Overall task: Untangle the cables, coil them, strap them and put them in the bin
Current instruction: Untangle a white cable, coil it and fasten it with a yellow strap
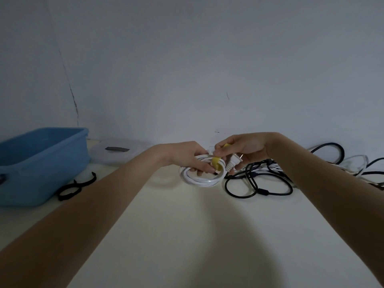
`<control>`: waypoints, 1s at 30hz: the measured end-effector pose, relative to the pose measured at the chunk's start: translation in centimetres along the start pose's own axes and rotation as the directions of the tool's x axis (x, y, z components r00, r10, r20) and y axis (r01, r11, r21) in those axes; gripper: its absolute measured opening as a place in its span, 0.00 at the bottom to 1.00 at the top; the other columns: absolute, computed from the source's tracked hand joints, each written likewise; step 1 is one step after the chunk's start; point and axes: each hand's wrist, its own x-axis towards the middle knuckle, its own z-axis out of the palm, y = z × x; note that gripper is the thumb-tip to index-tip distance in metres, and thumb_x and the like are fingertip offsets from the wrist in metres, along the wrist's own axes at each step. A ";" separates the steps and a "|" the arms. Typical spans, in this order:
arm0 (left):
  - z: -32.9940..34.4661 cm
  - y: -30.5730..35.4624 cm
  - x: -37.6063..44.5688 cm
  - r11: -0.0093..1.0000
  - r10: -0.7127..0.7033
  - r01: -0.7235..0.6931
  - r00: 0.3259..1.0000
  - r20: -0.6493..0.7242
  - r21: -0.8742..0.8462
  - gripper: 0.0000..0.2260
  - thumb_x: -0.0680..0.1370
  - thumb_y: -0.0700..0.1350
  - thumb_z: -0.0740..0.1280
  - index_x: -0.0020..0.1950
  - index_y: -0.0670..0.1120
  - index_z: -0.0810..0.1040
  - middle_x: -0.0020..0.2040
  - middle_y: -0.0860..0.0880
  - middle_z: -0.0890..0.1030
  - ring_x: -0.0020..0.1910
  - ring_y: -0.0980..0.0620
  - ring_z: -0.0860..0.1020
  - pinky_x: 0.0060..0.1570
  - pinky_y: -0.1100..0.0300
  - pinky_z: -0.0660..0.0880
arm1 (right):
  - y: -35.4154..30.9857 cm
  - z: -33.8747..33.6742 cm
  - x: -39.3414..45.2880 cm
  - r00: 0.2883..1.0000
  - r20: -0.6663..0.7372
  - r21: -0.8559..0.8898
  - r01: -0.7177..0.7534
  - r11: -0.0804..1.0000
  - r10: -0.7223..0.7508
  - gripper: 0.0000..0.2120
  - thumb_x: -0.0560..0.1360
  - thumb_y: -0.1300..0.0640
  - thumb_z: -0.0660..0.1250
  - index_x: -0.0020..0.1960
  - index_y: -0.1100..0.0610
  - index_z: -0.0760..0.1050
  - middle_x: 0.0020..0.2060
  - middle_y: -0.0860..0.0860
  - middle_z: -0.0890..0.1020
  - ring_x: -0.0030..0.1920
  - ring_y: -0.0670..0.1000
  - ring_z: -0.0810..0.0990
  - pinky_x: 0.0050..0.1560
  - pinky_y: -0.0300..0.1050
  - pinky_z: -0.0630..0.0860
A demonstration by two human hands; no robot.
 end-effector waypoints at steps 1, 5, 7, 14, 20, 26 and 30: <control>0.2 -0.1 -0.1 1.000 0.002 -0.002 1.000 0.009 -0.029 0.07 0.76 0.48 0.69 0.40 0.46 0.77 0.28 0.55 0.74 0.25 0.61 0.70 0.31 0.66 0.65 | 0.1 -0.1 -0.1 1.000 -0.030 0.026 -0.006 1.000 0.006 0.08 0.76 0.56 0.64 0.40 0.58 0.74 0.33 0.50 0.79 0.33 0.48 0.79 0.33 0.36 0.77; 0.6 -0.4 -0.2 0.998 -0.019 0.019 1.000 -0.002 0.063 0.11 0.77 0.55 0.64 0.39 0.51 0.74 0.28 0.54 0.74 0.26 0.60 0.69 0.36 0.61 0.65 | 0.2 -0.6 0.0 0.988 -0.138 0.188 -0.042 0.981 0.069 0.07 0.77 0.57 0.64 0.45 0.60 0.76 0.39 0.52 0.79 0.34 0.50 0.80 0.34 0.41 0.80; 0.8 -0.2 0.0 0.994 -0.041 0.042 0.999 -0.011 0.103 0.10 0.78 0.58 0.61 0.40 0.56 0.74 0.31 0.52 0.73 0.26 0.58 0.69 0.38 0.59 0.65 | 0.3 -0.3 0.7 0.967 -0.226 0.189 -0.079 0.979 0.122 0.07 0.77 0.56 0.64 0.49 0.60 0.75 0.44 0.54 0.77 0.35 0.51 0.78 0.33 0.41 0.80; 2.7 1.2 1.9 0.957 -0.190 0.160 0.976 -0.106 -0.241 0.21 0.75 0.63 0.63 0.44 0.46 0.82 0.24 0.52 0.65 0.22 0.56 0.67 0.34 0.61 0.71 | -0.8 2.3 4.5 0.760 -0.647 -0.055 0.026 0.998 -0.055 0.16 0.80 0.57 0.59 0.34 0.58 0.68 0.32 0.53 0.70 0.30 0.50 0.68 0.30 0.41 0.65; 3.2 0.1 1.6 0.857 -0.133 0.067 0.987 -0.093 -0.511 0.13 0.79 0.54 0.63 0.46 0.46 0.76 0.25 0.53 0.67 0.21 0.57 0.61 0.26 0.66 0.63 | -1.6 2.3 3.4 0.868 -0.460 0.136 0.277 0.951 -0.187 0.14 0.80 0.54 0.59 0.37 0.58 0.69 0.35 0.51 0.76 0.32 0.49 0.72 0.33 0.39 0.71; 3.4 0.8 1.8 0.837 -0.154 0.108 0.987 -0.041 -0.536 0.09 0.79 0.51 0.62 0.48 0.46 0.68 0.23 0.55 0.59 0.20 0.58 0.54 0.22 0.66 0.52 | -1.8 2.3 3.2 0.919 -0.341 0.067 0.232 0.970 -0.196 0.14 0.80 0.53 0.59 0.38 0.57 0.69 0.36 0.52 0.75 0.24 0.45 0.69 0.25 0.36 0.65; 4.0 1.6 2.3 0.921 -0.251 0.196 0.960 -0.127 -0.336 0.14 0.76 0.55 0.65 0.37 0.47 0.71 0.24 0.53 0.58 0.22 0.56 0.54 0.23 0.64 0.53 | -1.6 2.9 3.7 0.923 -0.348 -0.063 0.152 0.986 -0.164 0.14 0.80 0.53 0.59 0.38 0.57 0.69 0.39 0.54 0.72 0.27 0.47 0.65 0.23 0.36 0.62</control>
